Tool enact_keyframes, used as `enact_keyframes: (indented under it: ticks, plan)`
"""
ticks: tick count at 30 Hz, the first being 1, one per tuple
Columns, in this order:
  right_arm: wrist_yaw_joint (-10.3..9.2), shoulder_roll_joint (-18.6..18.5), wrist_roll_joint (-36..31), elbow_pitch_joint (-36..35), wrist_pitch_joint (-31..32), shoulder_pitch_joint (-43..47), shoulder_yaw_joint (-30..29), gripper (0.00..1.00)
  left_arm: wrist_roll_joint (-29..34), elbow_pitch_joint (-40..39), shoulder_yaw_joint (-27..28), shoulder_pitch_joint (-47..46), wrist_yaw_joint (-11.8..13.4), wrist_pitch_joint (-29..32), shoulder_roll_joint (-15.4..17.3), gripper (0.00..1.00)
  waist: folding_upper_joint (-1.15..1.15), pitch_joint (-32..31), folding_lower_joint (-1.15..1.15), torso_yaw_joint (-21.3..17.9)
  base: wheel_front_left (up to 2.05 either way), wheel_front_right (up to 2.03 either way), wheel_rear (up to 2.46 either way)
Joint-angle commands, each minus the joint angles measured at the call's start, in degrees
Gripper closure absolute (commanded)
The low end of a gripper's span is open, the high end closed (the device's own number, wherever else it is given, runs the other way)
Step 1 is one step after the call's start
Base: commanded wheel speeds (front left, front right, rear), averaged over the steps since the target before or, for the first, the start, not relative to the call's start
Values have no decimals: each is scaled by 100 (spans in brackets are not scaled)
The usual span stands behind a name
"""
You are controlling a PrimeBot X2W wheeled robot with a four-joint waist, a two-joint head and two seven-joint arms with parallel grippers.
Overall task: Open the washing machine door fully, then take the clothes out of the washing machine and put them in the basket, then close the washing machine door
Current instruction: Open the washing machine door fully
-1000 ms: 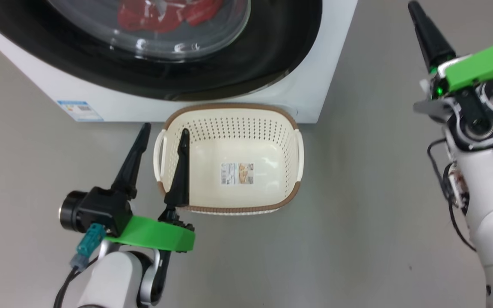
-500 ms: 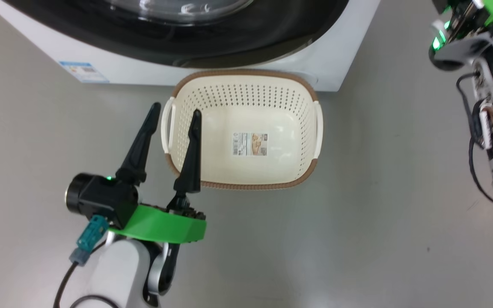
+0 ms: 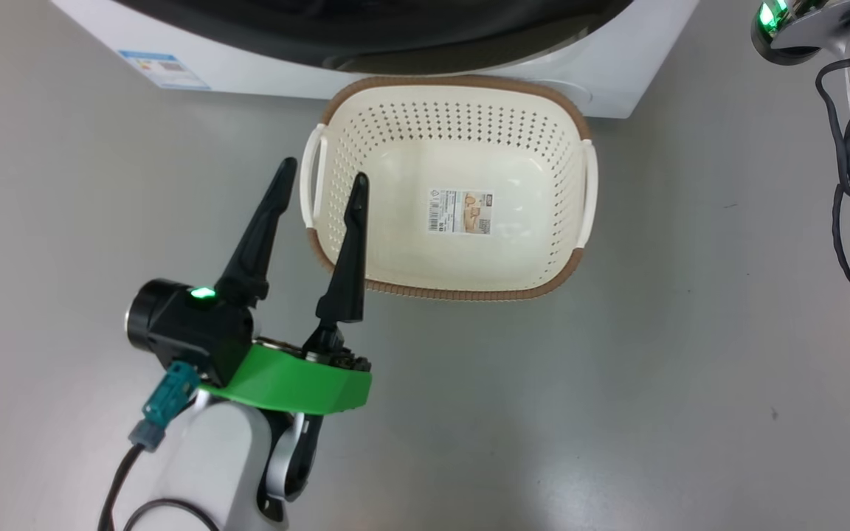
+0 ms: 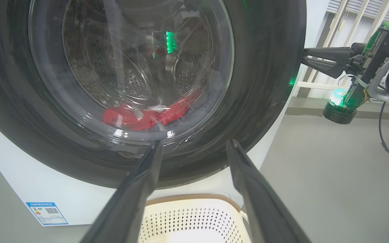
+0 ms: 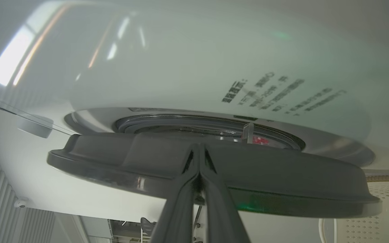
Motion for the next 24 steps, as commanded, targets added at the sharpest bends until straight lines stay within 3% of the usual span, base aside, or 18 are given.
enact_keyframes:
  ticks: [1,24]
  plan:
    - [5,66,-64,-136,12,-178,35,100,-73,-117,121,-112,51,-44,108,0,0,26,0,59,0,0,0]
    - [5,91,-486,135,352,-324,453,100,36,-44,53,-115,22,-44,108,0,0,-22,0,147,0,0,0]
